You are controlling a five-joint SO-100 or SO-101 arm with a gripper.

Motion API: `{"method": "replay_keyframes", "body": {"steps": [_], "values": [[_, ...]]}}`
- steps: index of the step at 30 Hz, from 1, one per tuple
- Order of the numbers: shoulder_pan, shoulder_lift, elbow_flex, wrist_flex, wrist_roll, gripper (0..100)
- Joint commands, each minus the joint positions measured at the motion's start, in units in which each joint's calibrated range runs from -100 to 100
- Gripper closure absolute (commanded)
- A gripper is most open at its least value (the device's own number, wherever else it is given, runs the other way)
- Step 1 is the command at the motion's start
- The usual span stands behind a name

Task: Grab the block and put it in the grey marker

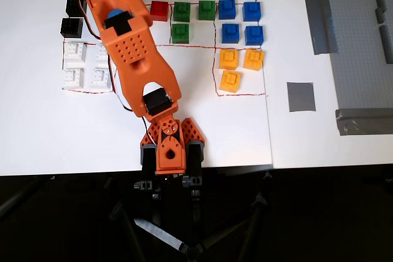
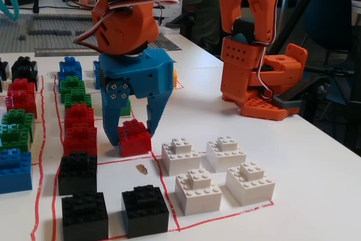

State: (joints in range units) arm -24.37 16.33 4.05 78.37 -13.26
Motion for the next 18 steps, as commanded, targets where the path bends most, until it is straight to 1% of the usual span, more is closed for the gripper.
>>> {"method": "replay_keyframes", "body": {"steps": [1, 5, 9, 13, 18], "values": [[0.6, -10.2, -4.1, 3.3, 1.5, 100], [0.4, -14.9, -7.0, 9.0, 2.5, 100], [2.3, -18.7, -10.1, 14.8, 4.2, 100], [6.6, -21.2, -15.8, 20.6, 6.7, 100], [15.6, -26.7, -12.0, 21.1, 10.7, 100]]}}
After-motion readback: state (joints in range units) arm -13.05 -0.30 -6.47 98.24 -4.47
